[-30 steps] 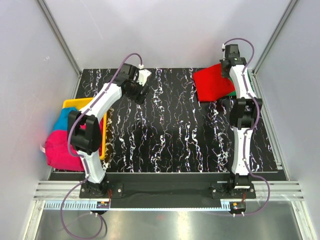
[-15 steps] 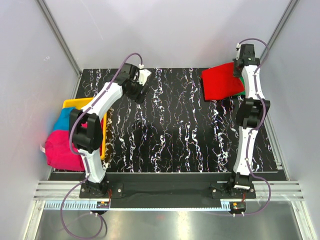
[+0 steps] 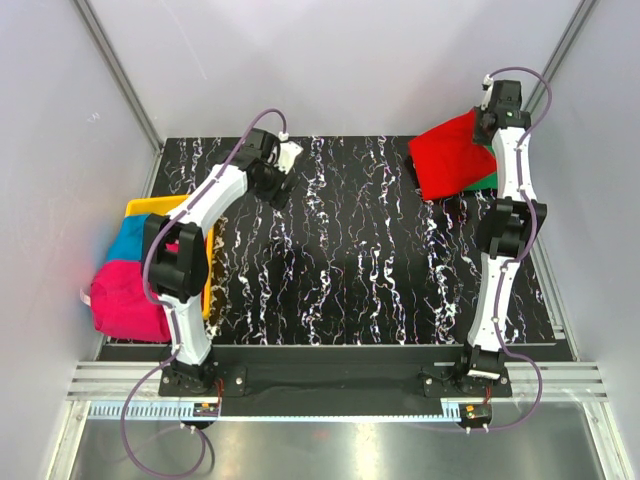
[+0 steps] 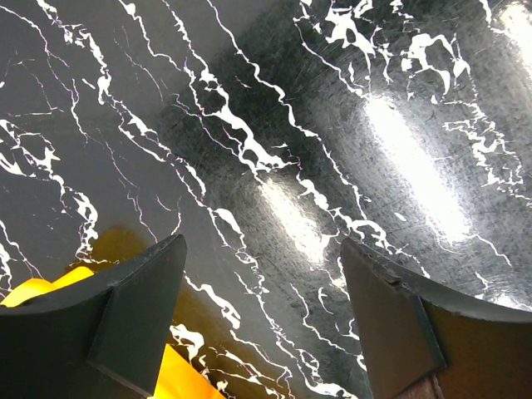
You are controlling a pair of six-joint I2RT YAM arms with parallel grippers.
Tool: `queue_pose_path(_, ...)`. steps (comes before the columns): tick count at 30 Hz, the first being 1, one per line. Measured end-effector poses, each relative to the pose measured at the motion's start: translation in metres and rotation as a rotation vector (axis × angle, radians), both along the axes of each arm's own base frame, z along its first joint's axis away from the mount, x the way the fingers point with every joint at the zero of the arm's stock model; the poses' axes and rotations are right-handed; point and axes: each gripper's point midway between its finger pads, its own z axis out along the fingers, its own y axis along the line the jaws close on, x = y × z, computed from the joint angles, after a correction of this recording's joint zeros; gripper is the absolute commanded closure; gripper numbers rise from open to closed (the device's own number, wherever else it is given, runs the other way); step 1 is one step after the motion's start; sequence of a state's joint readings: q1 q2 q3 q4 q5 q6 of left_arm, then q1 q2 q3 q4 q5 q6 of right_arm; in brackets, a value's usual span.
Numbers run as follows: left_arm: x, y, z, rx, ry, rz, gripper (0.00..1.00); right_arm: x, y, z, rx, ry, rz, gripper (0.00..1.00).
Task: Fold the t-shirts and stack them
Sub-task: Neatly place the folded tshirt to the corner
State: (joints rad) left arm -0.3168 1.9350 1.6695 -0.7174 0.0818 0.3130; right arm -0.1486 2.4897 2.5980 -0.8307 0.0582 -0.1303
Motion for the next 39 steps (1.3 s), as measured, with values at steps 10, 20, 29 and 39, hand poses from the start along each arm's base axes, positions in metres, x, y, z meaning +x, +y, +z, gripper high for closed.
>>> queue_pose_path(10, 0.002, 0.006, -0.004, 0.011, 0.004, 0.011, 0.18, 0.000, -0.007, 0.010, -0.002, -0.022, -0.012, 1.00)
queue_pose_path(20, 0.003, 0.007, -0.005, 0.012, 0.007, 0.012, 0.18, 0.009, -0.030, 0.035, -0.011, -0.115, -0.049, 1.00)
queue_pose_path(29, 0.003, 0.007, -0.005, 0.012, 0.007, 0.012, 0.18, 0.012, -0.058, 0.042, -0.006, -0.167, -0.084, 1.00)
queue_pose_path(39, 0.003, 0.008, -0.006, 0.018, 0.007, 0.015, 0.18, 0.027, -0.082, 0.017, -0.002, -0.193, -0.079, 1.00)
